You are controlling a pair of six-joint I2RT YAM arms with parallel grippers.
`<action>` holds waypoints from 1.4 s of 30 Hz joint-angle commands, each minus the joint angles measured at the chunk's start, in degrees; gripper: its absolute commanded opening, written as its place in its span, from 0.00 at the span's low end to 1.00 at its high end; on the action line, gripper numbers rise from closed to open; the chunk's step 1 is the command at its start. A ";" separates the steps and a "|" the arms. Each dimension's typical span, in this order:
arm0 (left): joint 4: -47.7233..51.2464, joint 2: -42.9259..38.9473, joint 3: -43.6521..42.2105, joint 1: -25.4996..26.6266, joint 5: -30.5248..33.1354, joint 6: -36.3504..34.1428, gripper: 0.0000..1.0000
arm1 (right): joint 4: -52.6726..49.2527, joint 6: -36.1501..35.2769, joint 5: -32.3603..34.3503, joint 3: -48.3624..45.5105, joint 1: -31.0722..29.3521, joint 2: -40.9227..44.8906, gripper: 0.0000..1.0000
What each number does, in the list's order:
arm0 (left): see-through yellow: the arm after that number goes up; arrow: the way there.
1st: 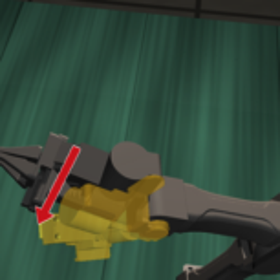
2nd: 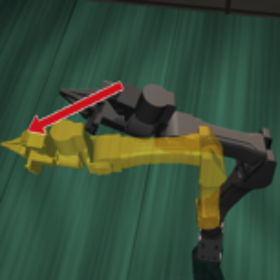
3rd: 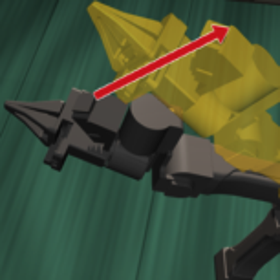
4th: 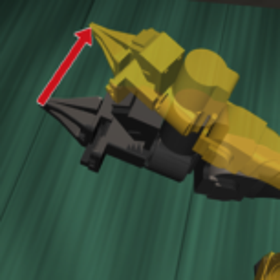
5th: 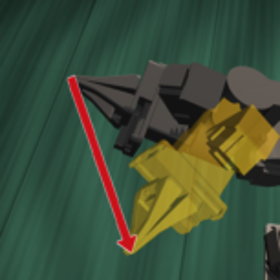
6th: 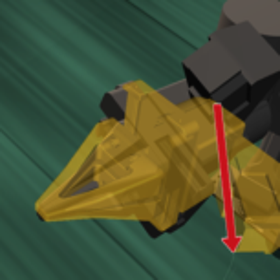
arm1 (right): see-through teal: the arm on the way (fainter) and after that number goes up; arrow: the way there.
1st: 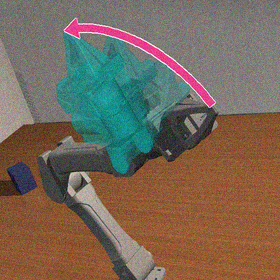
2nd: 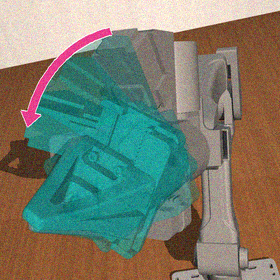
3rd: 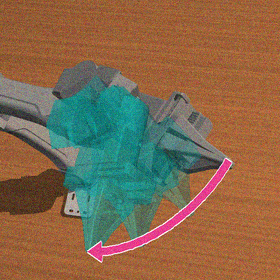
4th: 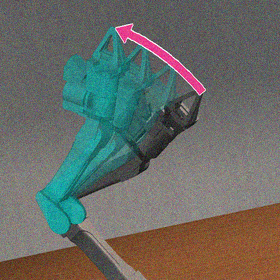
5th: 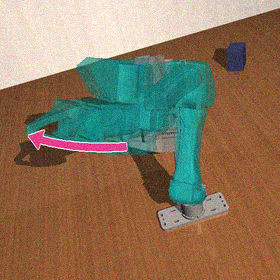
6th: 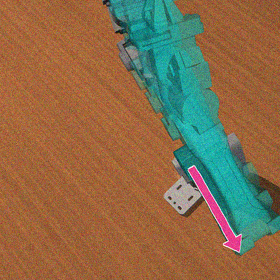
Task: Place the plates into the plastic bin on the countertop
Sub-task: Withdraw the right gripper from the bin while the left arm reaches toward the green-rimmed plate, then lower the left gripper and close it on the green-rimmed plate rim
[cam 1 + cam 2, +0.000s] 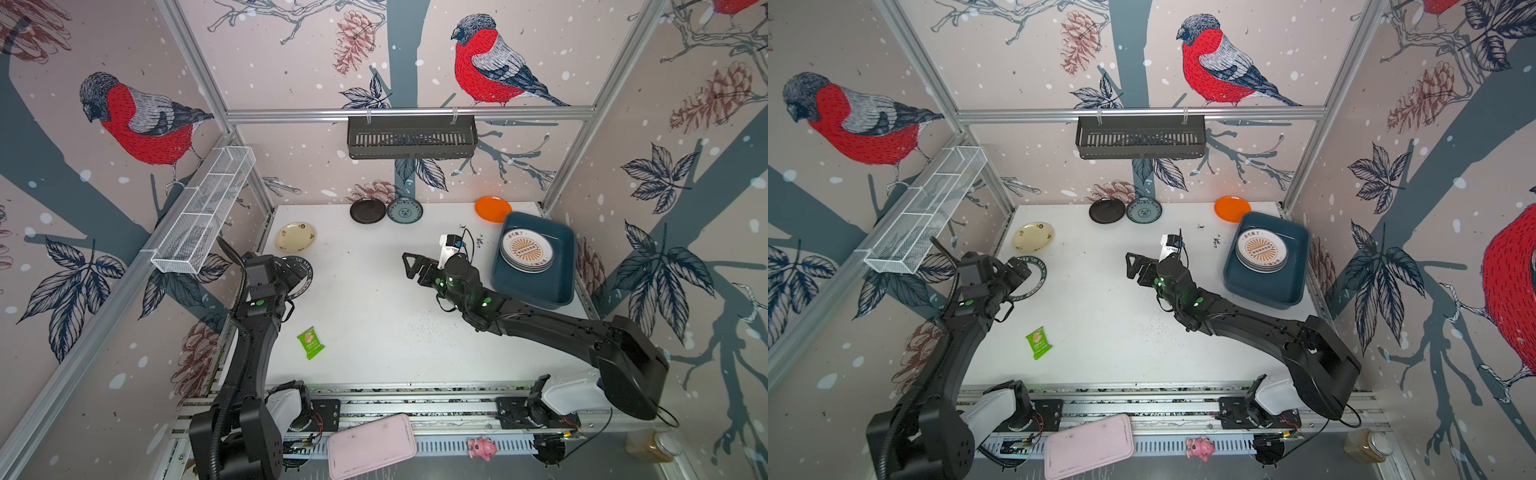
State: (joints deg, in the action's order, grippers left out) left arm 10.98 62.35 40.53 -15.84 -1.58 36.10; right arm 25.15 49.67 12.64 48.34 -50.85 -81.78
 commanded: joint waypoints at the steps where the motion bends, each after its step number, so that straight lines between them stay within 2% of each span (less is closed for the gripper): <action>1: -1.41 2.78 0.84 -5.15 -1.21 3.76 0.96 | 7.04 0.28 0.88 1.38 -2.28 -1.26 1.00; 3: -0.69 4.90 1.68 -7.89 -3.22 3.39 0.96 | 8.07 0.95 1.03 1.04 -3.06 -1.72 1.00; 9: -0.57 11.10 2.60 -11.86 0.61 5.30 0.96 | 16.49 4.20 0.78 -3.90 -3.10 -1.73 0.99; 12: -0.30 14.81 5.15 -12.31 0.38 4.48 0.96 | 16.31 3.68 0.51 -4.40 -3.17 -1.65 1.00; 14: -1.84 16.15 6.00 -12.33 0.28 4.43 0.96 | 16.52 5.28 2.73 -6.91 -3.03 -0.83 0.99; 17: -2.27 18.65 8.03 -12.43 0.94 2.94 0.96 | 22.30 7.48 2.65 -12.09 -2.27 0.54 1.00; 20: -0.89 23.00 10.65 -12.39 2.74 2.62 0.96 | 23.40 7.89 3.16 -14.29 -1.97 2.19 0.99; 26: -2.44 30.77 14.49 -12.39 -1.58 0.14 0.96 | 24.62 8.06 4.41 -16.69 -1.93 3.49 0.99; 35: -2.44 38.91 20.11 -12.38 -5.37 -2.09 0.96 | 26.79 10.01 3.04 -17.75 -0.53 -0.01 1.00; 39: -4.65 40.87 19.77 -12.28 -10.28 -2.33 0.93 | 26.76 10.21 2.81 -17.68 0.03 -0.73 1.00; 42: -5.10 41.68 20.11 -10.79 -11.09 -2.85 0.93 | 27.04 11.54 2.48 -18.50 1.16 -1.50 1.00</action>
State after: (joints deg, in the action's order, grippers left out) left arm 8.10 103.55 60.20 -27.53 -9.43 34.46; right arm 49.89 59.88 15.29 30.41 -50.37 -82.70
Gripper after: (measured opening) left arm 0.924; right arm 0.997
